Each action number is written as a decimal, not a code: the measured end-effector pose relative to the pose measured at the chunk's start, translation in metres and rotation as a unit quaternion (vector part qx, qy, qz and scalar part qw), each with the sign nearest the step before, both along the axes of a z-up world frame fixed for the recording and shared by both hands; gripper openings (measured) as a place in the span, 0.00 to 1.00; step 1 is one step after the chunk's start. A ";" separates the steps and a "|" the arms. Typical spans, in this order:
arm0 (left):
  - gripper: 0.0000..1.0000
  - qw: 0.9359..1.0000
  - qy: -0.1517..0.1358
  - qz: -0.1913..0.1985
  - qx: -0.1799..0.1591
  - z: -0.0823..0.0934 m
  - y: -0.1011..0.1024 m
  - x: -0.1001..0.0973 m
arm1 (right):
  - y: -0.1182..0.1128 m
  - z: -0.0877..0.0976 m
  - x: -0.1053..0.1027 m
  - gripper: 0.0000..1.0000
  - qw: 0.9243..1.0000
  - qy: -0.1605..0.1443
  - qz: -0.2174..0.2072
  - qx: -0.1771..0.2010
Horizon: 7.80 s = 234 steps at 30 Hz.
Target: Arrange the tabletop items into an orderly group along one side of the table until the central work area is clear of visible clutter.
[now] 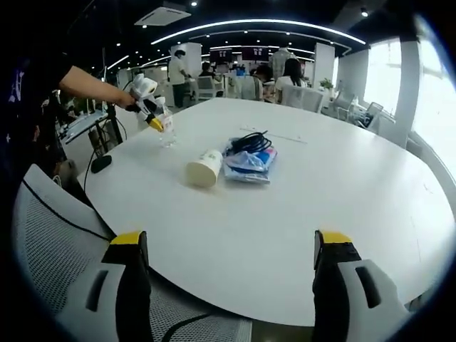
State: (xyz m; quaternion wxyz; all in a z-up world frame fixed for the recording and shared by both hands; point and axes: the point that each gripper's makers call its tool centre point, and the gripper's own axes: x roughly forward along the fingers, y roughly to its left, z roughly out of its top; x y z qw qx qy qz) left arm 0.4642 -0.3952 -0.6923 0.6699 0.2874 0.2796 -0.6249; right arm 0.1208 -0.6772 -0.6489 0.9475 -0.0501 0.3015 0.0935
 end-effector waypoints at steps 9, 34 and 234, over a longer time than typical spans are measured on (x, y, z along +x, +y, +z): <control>0.42 1.000 0.009 -0.006 0.010 -0.002 0.004 0.000 | 0.001 -0.002 -0.002 0.95 1.000 0.005 0.003 -0.002; 0.61 0.998 -0.018 0.046 -0.046 0.055 0.007 -0.002 | -0.001 0.002 0.000 0.96 1.000 -0.003 0.004 -0.004; 0.00 0.974 -0.114 0.184 0.071 0.006 -0.096 -0.044 | -0.036 -0.014 -0.008 0.83 0.998 0.037 -0.030 -0.051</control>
